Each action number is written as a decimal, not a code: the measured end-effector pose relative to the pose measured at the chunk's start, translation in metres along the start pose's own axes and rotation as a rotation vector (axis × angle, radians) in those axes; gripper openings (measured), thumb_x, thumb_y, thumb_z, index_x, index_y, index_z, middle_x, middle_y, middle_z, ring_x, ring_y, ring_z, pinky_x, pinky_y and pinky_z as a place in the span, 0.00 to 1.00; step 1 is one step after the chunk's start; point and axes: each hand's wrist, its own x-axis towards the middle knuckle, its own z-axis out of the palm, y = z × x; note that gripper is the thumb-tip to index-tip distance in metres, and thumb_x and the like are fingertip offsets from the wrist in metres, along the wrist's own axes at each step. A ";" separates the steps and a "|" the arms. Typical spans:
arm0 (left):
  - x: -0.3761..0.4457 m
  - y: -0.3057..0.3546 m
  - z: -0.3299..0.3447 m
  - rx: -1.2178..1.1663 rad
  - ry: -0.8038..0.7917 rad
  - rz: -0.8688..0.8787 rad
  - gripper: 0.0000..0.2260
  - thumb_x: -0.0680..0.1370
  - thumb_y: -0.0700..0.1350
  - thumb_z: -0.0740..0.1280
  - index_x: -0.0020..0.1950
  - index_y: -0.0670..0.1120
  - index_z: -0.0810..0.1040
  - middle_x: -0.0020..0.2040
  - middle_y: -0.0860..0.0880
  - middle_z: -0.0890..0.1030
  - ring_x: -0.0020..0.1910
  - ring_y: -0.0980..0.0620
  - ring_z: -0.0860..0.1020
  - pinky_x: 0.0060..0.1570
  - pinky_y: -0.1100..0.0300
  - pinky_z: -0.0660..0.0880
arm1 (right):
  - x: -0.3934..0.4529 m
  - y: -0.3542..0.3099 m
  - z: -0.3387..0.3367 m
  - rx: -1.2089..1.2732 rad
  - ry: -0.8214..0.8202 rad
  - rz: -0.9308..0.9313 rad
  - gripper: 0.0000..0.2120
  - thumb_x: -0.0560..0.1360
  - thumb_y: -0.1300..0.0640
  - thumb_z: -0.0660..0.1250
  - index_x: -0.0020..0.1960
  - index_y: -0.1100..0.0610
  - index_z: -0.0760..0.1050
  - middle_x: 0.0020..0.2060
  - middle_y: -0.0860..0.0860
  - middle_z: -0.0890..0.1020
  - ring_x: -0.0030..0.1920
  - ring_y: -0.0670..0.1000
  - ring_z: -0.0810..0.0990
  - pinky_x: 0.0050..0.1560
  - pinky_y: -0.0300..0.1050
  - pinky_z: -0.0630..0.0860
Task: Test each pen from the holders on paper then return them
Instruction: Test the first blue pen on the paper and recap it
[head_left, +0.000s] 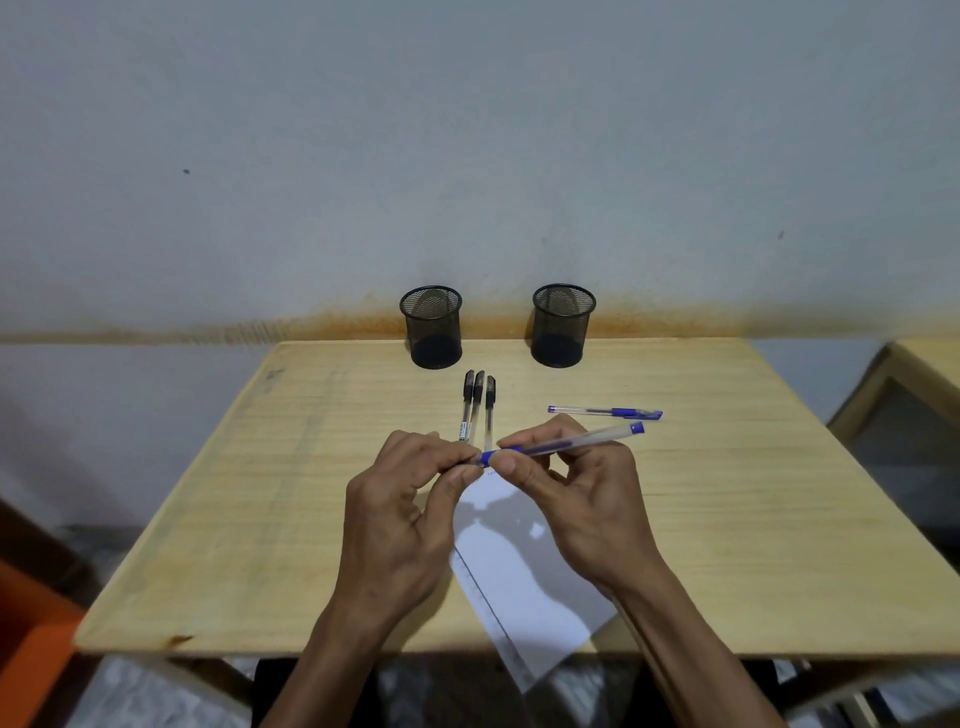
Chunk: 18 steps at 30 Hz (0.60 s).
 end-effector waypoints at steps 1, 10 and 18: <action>0.001 0.000 0.000 0.004 -0.012 0.004 0.09 0.76 0.48 0.67 0.50 0.46 0.85 0.46 0.56 0.83 0.49 0.56 0.80 0.49 0.68 0.72 | 0.001 0.001 -0.001 -0.013 -0.009 0.005 0.04 0.71 0.57 0.78 0.44 0.56 0.85 0.39 0.51 0.86 0.41 0.49 0.81 0.41 0.40 0.78; 0.007 -0.023 -0.012 0.128 -0.049 -0.041 0.07 0.76 0.45 0.69 0.50 0.48 0.85 0.44 0.60 0.81 0.46 0.58 0.78 0.47 0.68 0.72 | 0.010 0.004 -0.019 -0.462 0.329 -0.320 0.29 0.68 0.43 0.78 0.67 0.46 0.78 0.57 0.46 0.77 0.56 0.49 0.75 0.53 0.44 0.75; 0.015 -0.030 -0.011 0.158 -0.116 -0.030 0.08 0.77 0.48 0.67 0.50 0.49 0.84 0.44 0.58 0.81 0.46 0.56 0.77 0.46 0.54 0.75 | 0.030 0.024 -0.014 -1.041 0.109 -0.712 0.11 0.77 0.45 0.68 0.48 0.47 0.87 0.44 0.45 0.83 0.49 0.57 0.75 0.47 0.51 0.65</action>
